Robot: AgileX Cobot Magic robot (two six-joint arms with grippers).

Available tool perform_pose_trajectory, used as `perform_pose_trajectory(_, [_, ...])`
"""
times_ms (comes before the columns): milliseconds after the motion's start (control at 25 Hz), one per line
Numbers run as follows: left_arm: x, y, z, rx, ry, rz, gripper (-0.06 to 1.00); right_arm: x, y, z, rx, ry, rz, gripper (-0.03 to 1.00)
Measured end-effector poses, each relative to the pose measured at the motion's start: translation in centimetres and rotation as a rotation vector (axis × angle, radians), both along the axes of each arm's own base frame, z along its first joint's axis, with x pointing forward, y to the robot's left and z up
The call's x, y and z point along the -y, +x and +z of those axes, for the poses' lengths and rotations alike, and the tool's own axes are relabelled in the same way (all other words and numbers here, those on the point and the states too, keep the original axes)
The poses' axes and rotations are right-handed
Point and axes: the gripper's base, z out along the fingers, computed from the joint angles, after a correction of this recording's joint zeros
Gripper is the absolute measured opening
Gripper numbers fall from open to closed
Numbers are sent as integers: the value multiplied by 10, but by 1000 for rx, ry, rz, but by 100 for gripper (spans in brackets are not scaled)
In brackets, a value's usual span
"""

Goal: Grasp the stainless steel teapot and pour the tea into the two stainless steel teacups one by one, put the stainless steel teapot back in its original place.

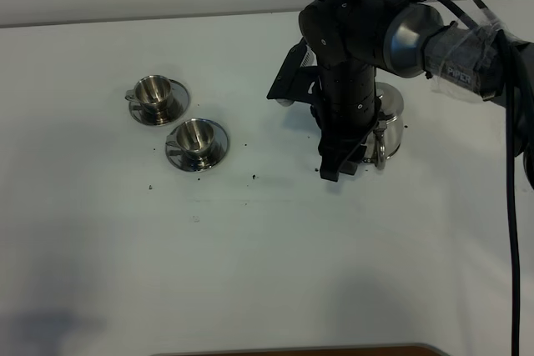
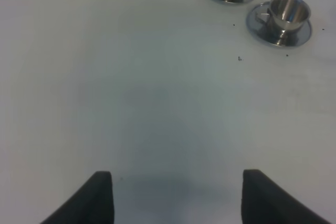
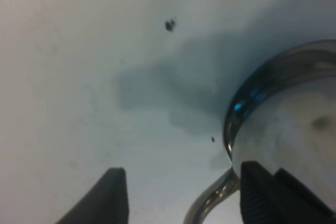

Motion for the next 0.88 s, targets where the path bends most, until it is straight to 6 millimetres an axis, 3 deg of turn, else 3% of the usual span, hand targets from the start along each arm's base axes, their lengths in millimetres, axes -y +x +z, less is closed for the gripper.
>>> perform_pose_trajectory(400, [0, 0, 0, 0, -1, 1, 58, 1, 1, 0, 15, -2, -70, 48])
perform_pose_trajectory(880, [0, 0, 0, 0, -2, 1, 58, -9, -9, -1, -91, 104, -137, 48])
